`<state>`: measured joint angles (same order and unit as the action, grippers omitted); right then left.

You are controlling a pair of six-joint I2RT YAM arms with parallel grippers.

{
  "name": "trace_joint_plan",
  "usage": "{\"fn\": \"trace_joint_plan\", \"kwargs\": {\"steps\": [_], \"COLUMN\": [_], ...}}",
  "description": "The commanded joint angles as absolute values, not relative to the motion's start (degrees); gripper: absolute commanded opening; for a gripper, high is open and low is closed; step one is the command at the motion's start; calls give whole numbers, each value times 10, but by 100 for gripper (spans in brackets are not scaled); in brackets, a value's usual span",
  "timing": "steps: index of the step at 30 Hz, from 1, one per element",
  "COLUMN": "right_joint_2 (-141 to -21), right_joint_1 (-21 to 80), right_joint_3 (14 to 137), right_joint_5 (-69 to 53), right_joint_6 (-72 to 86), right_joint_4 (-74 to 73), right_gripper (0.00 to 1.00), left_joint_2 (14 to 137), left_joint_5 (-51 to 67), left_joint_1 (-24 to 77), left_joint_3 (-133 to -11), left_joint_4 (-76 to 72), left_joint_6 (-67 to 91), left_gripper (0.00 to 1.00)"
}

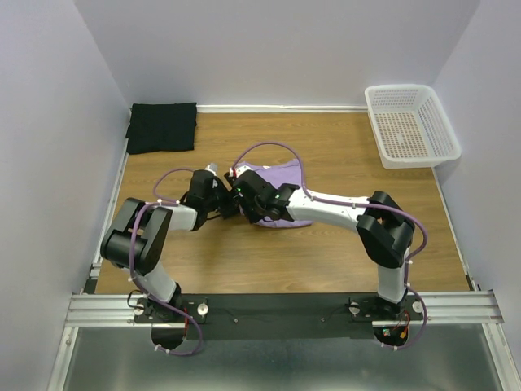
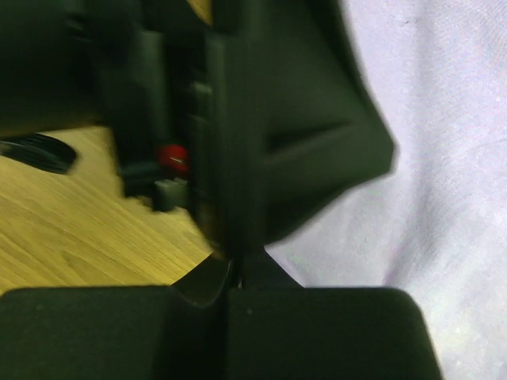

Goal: Fold and stack the t-shirts
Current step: Neatly place the folded tshirt to the corner

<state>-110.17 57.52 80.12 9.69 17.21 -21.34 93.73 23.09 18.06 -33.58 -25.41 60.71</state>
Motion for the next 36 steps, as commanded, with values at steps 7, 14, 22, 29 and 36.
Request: {"fn": "trace_joint_plan", "kwargs": {"steps": [7,14,22,29,36], "right_joint_2": [-1063,-1063,-1035,-936,-790], "right_joint_1": [574,573,573,558,518], "right_joint_3": [777,770,751,680,554], "right_joint_5": [83,80,104,232,292], "right_joint_6": [189,193,195,181,196], "right_joint_4": [-168,-159,-152,-158,-213], "right_gripper": [0,0,39,100,100], "left_joint_2": [1005,1019,1010,1017,1073], "left_joint_5": [164,151,144,57,-34], "left_joint_1": [214,223,224,207,163], "left_joint_3": [-341,-350,-376,-506,-686], "left_joint_4": [-289,-290,-264,-91,68], "left_joint_6": [656,646,585,418,266], "left_gripper": [84,53,0,0,0]}}
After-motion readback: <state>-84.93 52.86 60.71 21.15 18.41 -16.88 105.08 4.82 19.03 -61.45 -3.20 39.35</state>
